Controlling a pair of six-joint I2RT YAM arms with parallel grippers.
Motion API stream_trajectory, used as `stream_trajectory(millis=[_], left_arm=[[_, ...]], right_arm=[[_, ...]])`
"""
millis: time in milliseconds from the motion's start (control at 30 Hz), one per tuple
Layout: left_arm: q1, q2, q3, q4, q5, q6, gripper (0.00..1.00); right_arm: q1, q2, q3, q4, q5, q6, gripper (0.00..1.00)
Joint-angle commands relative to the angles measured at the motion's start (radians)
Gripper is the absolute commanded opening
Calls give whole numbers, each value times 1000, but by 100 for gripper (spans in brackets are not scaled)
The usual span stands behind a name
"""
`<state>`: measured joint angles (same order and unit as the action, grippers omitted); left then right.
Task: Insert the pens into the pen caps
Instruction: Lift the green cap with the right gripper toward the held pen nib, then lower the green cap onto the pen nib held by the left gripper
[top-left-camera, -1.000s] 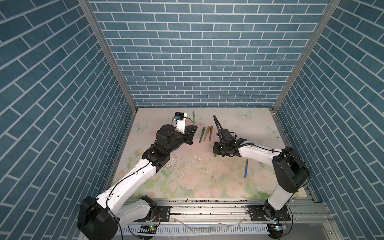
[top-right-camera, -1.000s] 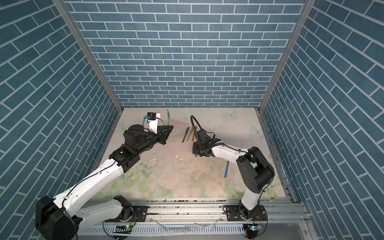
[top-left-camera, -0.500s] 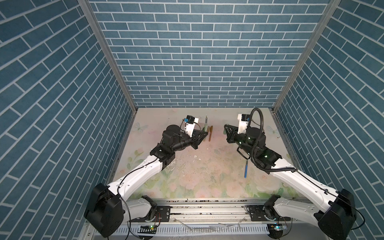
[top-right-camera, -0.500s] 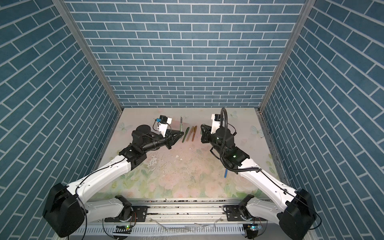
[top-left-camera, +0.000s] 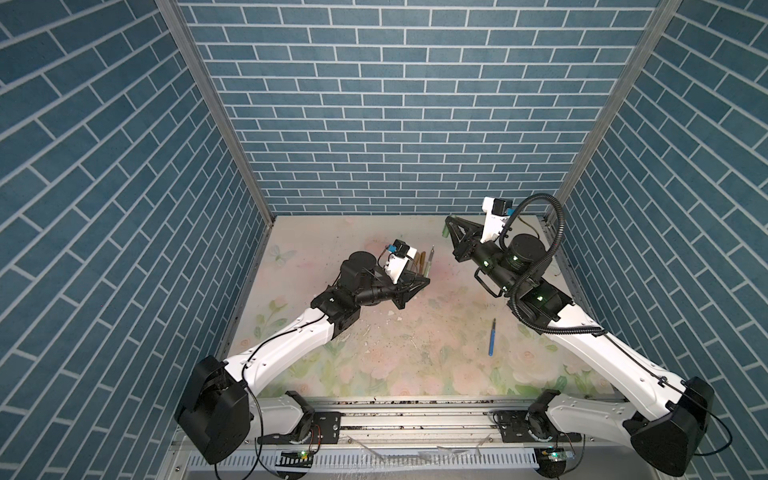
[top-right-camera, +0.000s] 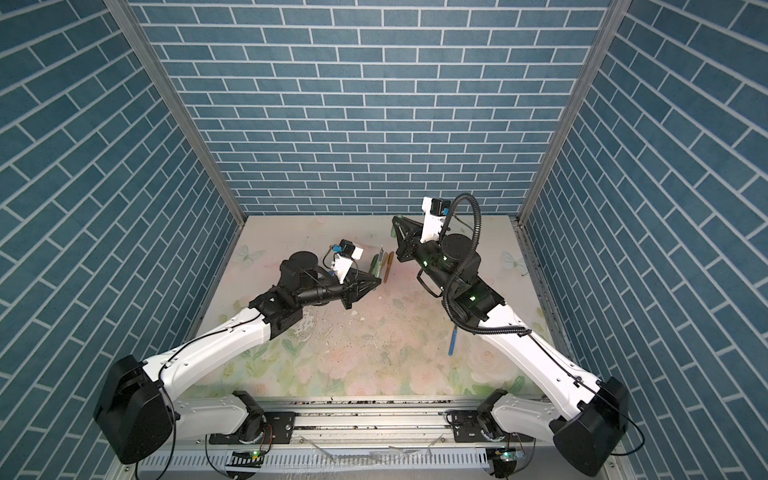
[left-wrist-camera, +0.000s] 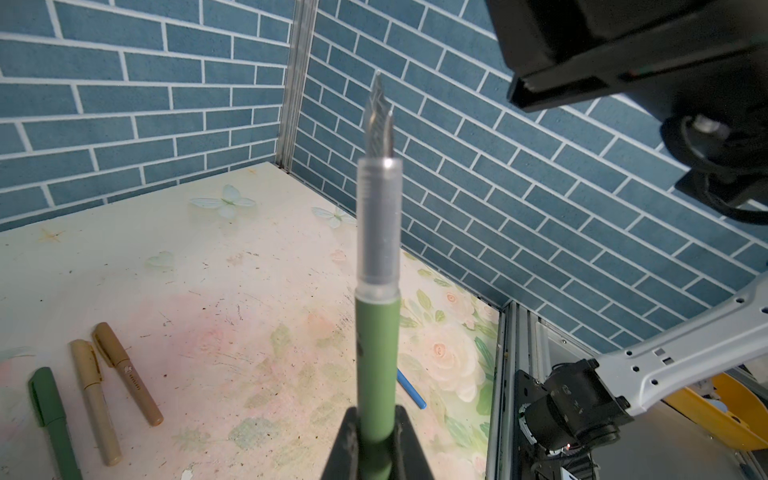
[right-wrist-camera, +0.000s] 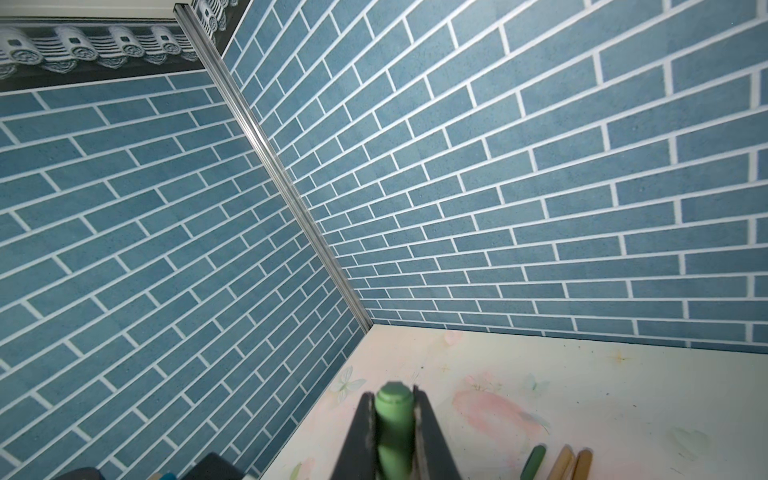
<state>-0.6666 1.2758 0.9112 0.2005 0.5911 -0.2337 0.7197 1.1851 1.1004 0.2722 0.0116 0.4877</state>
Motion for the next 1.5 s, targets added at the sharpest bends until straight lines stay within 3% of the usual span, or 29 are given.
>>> stream_trajectory(millis=[0,1467], left_arm=[[-7,4,28,-15,20,27,0],[-14,18,40,-35,12,30,0]], right_arm=[[2,17,25,39,-41,12,5],[6,-21,-48,1,-126,118,2]])
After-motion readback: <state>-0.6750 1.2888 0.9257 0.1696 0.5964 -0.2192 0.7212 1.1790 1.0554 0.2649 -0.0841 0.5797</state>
